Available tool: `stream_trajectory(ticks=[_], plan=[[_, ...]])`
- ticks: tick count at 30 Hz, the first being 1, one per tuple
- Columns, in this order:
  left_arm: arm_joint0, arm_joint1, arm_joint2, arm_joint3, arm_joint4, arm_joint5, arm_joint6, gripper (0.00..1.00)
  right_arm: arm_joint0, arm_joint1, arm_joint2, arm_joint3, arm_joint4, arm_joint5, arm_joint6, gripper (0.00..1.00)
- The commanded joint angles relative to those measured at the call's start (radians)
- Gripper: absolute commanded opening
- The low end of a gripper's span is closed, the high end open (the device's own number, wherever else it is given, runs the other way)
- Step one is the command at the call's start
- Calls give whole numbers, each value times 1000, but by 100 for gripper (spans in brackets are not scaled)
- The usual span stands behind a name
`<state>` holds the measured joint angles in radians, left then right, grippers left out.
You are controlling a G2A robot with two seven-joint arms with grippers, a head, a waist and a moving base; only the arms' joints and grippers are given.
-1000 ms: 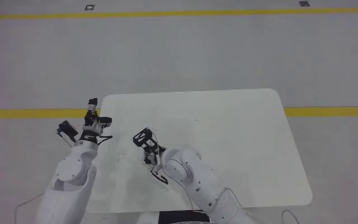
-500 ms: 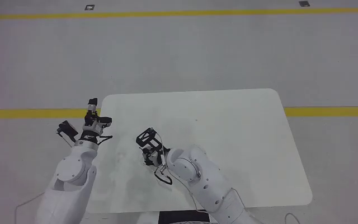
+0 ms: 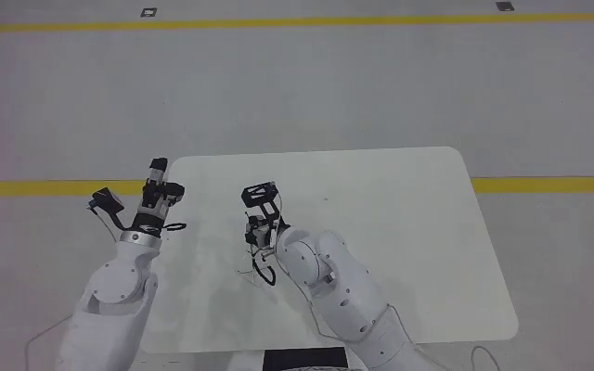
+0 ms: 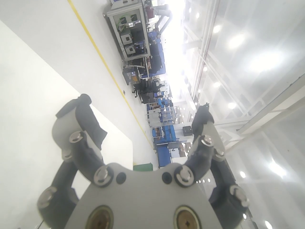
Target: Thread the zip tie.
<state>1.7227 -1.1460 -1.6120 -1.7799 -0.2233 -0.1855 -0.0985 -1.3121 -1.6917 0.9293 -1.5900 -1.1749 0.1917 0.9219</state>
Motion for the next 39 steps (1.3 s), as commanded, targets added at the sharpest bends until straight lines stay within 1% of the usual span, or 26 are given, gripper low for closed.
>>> stream_trajectory(ticks=[1,2,4,5,6,16,18,19,20,22,23,24,26,28,29,31,33,34,39], plan=[[4,0,1,8,15,-20,-20,100,31,-4,2,17,17,43,12,0],[6,0,0,12,8,-24,-33,100,52,-8,2,28,31,57,17,0],[5,1,-5,17,-6,-27,-63,100,52,-8,2,28,31,57,17,0],[5,3,-13,16,-11,-38,-99,100,52,-8,2,28,31,57,17,0],[6,4,-16,17,-11,-40,-105,100,52,-8,2,28,31,57,17,0],[4,4,-17,17,-6,-40,-103,100,50,-7,2,28,33,57,11,0],[-4,4,-8,25,68,-52,-88,100,37,-8,18,25,70,81,-26,0],[-7,4,1,31,110,-66,-76,100,39,-8,22,23,86,89,-30,0],[-7,5,7,37,173,-81,-67,100,44,-9,29,22,103,104,-27,0],[-1,5,25,50,326,-116,-15,100,64,-13,38,21,138,135,-18,0],[2,4,34,56,364,-131,4,100,74,-14,41,25,152,148,-12,0],[5,3,41,66,398,-146,18,100,86,-17,49,32,166,148,-9,0],[9,2,55,74,454,-154,48,100,116,-25,71,66,201,148,9,0],[11,4,63,77,500,-154,65,100,146,-36,94,107,216,148,17,0],[15,5,70,78,519,-154,78,100,167,-45,108,142,211,148,35,0],[20,7,82,78,529,-154,89,100,193,-61,133,178,210,148,36,0],[23,13,96,70,539,-154,86,100,220,-82,161,218,229,148,51,0],[25,17,106,64,543,-154,70,100,231,-90,172,234,233,148,51,0],[25,18,109,62,545,-154,64,100,231,-90,172,234,233,148,51,0]])
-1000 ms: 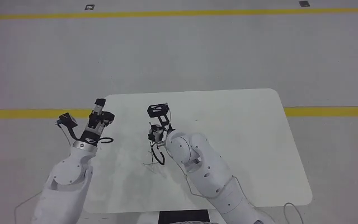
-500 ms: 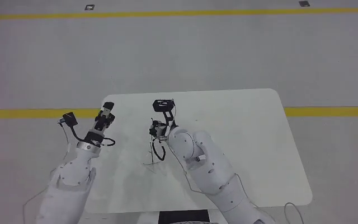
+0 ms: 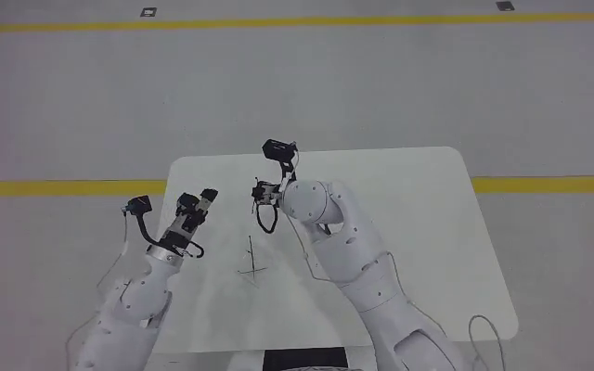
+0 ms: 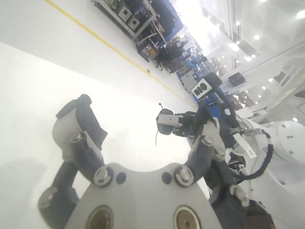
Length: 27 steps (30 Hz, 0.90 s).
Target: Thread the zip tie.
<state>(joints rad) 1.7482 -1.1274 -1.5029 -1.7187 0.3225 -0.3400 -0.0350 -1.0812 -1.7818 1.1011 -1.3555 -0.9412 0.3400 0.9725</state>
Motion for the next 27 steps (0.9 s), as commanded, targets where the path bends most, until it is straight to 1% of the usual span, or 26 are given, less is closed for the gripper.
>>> stream_trajectory(ticks=[1,4,6,7,10,12,14,17,20,21,22,27], plan=[[0,0,0,0,0,0,1,100,0,0,0,0,0,0,0,0],[0,0,0,0,0,0,1,100,0,0,0,0,0,0,0,0],[-10,1,17,-12,48,0,-18,100,-6,1,2,1,2,0,-16,0],[-14,2,25,-8,76,0,-11,100,-16,0,9,4,11,0,-48,0],[-22,4,46,1,156,0,24,100,-19,-7,29,11,60,0,-86,0],[-22,8,63,11,222,0,63,100,-12,-16,45,31,85,0,-109,0],[-20,12,82,16,270,0,96,100,2,-27,68,61,108,0,-128,0],[-18,22,106,22,294,0,126,100,30,-47,100,116,138,0,-135,0],[-22,33,127,24,303,0,138,100,65,-65,123,183,147,0,-116,0],[-25,39,145,16,310,0,127,100,65,-65,123,183,147,0,-116,0],[-26,41,147,14,316,0,128,100,65,-65,123,183,147,0,-116,0],[-26,41,147,14,316,0,128,100,65,-65,123,183,147,0,-116,0]])
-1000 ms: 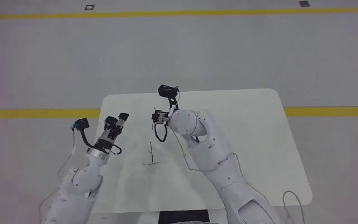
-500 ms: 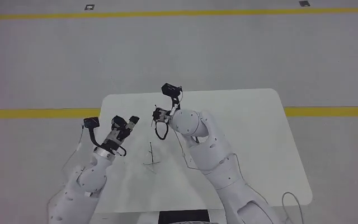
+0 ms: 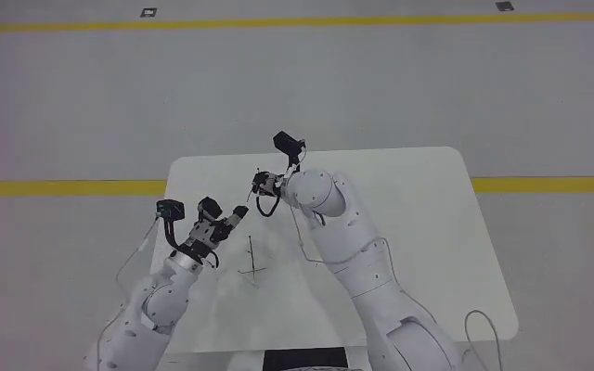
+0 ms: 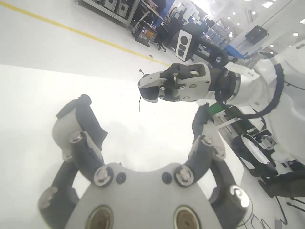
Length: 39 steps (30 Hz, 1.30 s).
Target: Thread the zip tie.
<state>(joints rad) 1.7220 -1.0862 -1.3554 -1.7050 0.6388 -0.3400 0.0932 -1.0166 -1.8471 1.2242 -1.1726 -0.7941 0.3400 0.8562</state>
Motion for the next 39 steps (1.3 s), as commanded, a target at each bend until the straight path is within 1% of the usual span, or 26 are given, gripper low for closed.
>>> stream_trajectory(ticks=[1,3,4,7,8,10,11,14,16,21,23,25,28,30,31,37,39], plan=[[0,0,0,0,0,0,0,100,0,0,0,0,0,0,0,0],[-8,-1,7,4,0,0,-9,100,0,0,0,0,0,0,0,0],[-16,-2,12,11,7,1,-14,100,-11,1,2,0,8,0,-27,0],[-29,-5,25,27,12,1,-7,100,-15,-2,12,5,66,0,-46,0],[-35,-6,30,36,14,3,-3,100,-11,-3,14,13,80,0,-49,0],[-42,-8,39,52,27,18,5,100,0,-6,20,32,111,0,-52,0],[-48,-11,47,61,29,27,9,100,8,-9,23,48,127,0,-54,0],[-63,-15,63,82,38,38,23,100,35,-15,35,98,167,0,-50,0],[-67,-15,68,85,59,43,25,100,41,-17,36,106,171,0,-50,0],[-67,-15,68,85,59,43,25,100,41,-17,36,106,171,0,-50,0],[-72,-16,71,87,63,47,23,100,41,-17,36,106,171,0,-50,0],[-80,-18,76,100,77,60,31,100,26,-16,35,108,186,0,-84,0],[-86,-22,87,116,38,49,34,100,21,-16,47,120,225,0,-113,0],[-89,-24,89,121,22,53,31,100,24,-15,52,127,243,0,-117,0],[-94,-24,86,118,58,55,59,100,24,-15,52,127,243,0,-117,0],[-94,-24,86,118,58,55,59,100,24,-15,52,127,243,0,-117,0],[-100,-26,87,122,39,56,58,100,21,-15,52,127,244,-1,-122,0]])
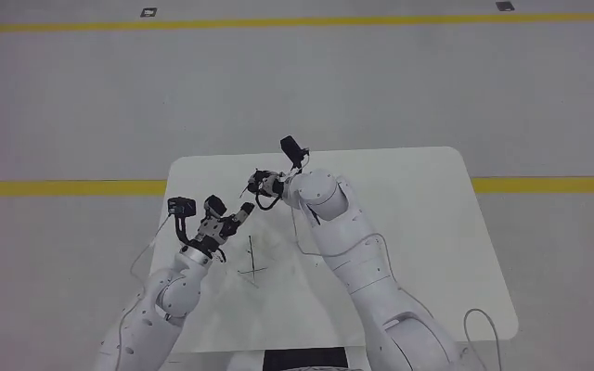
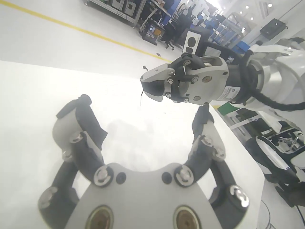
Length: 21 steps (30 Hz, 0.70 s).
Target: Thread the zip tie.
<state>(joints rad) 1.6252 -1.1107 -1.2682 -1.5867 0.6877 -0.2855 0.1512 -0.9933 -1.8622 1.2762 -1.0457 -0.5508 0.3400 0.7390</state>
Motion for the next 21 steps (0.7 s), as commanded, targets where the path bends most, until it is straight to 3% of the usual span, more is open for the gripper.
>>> stream_trajectory(ticks=[1,3,5,8,9,14,21], plan=[[-7,-1,0,8,-7,4,-1,100,-10,0,0,-3,8,0,-25,0],[-10,-3,1,16,0,14,9,98,-14,0,0,-5,28,0,-48,0],[-11,-4,2,22,3,22,18,42,-13,1,2,-3,40,0,-63,0],[-12,-5,1,31,12,27,26,17,-10,3,3,-1,53,0,-80,0],[-13,-6,1,36,12,31,27,14,-10,3,3,-1,58,0,-84,0],[-15,-8,4,45,18,35,28,21,-8,5,-6,0,71,0,-94,0],[-18,-10,13,46,65,46,40,19,-6,9,-28,0,81,0,-94,0]])
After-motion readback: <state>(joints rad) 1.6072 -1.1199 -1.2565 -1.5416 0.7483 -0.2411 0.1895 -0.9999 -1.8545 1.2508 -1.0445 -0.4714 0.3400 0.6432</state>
